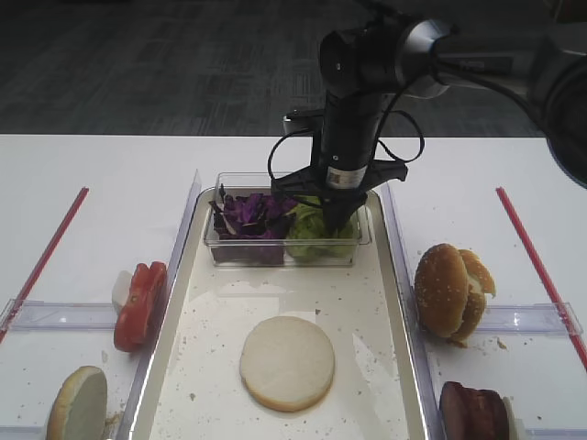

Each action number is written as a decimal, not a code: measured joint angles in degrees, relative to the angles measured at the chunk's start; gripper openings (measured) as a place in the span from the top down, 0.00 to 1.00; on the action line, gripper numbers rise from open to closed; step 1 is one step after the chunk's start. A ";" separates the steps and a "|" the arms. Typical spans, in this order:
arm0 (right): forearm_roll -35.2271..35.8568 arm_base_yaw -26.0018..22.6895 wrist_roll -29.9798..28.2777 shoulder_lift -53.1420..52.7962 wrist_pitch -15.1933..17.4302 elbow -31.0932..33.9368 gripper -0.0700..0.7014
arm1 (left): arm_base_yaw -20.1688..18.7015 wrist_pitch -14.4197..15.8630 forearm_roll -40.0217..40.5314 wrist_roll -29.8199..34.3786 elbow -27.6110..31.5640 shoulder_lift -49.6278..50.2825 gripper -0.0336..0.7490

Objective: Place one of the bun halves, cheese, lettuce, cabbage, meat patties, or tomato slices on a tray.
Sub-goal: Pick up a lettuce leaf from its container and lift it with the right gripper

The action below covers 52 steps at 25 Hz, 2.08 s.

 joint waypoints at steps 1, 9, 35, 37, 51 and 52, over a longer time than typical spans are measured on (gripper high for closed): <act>-0.09 0.00 0.00 0.00 0.00 0.00 0.83 | 0.00 0.00 0.00 0.00 0.00 0.00 0.08; -0.56 0.00 -0.53 -1.21 0.33 -0.05 0.85 | 0.00 0.00 0.00 0.00 0.00 0.00 0.08; 1.29 0.00 -0.53 -2.30 6.74 -16.48 0.85 | 0.00 0.00 0.00 0.00 0.00 0.00 0.08; 1.60 0.00 -0.53 -2.44 6.74 -16.48 0.85 | 0.00 0.00 0.00 0.00 0.00 0.00 0.08; 2.55 1.36 -1.45 -17.62 6.62 6.04 0.85 | 0.00 0.00 0.00 0.00 0.00 0.00 0.08; 2.55 1.74 -1.57 -19.23 6.62 7.92 0.85 | 0.00 0.00 0.00 0.00 0.00 0.00 0.08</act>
